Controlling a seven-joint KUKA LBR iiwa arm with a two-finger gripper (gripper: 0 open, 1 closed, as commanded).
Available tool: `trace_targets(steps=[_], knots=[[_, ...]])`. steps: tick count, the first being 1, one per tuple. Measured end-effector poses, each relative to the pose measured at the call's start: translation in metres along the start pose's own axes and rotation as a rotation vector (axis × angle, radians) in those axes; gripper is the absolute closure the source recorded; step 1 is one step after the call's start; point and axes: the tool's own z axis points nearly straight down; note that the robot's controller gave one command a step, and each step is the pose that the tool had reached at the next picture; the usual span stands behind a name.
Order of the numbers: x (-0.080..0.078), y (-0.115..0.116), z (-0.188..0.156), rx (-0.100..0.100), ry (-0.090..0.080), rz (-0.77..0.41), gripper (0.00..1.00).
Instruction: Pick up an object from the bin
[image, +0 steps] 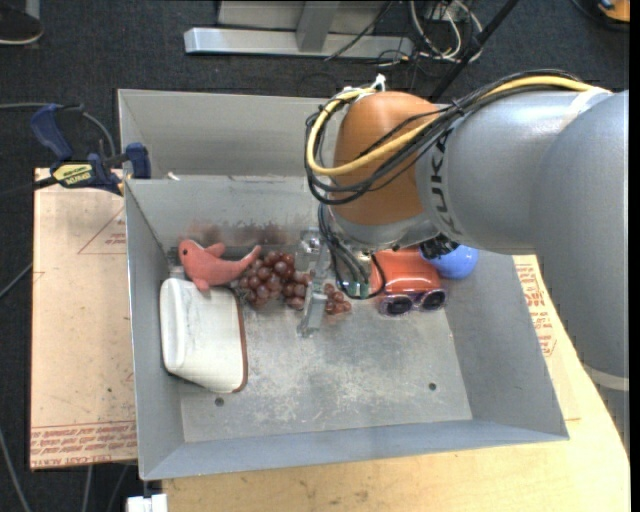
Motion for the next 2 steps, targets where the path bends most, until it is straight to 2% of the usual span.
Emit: trace_targets(steps=[1,2], knots=[[-0.006,0.011,0.007,-0.003,-0.004,0.084,0.00],[-0.028,-0.002,0.069,-0.005,-0.011,0.280,0.00]])
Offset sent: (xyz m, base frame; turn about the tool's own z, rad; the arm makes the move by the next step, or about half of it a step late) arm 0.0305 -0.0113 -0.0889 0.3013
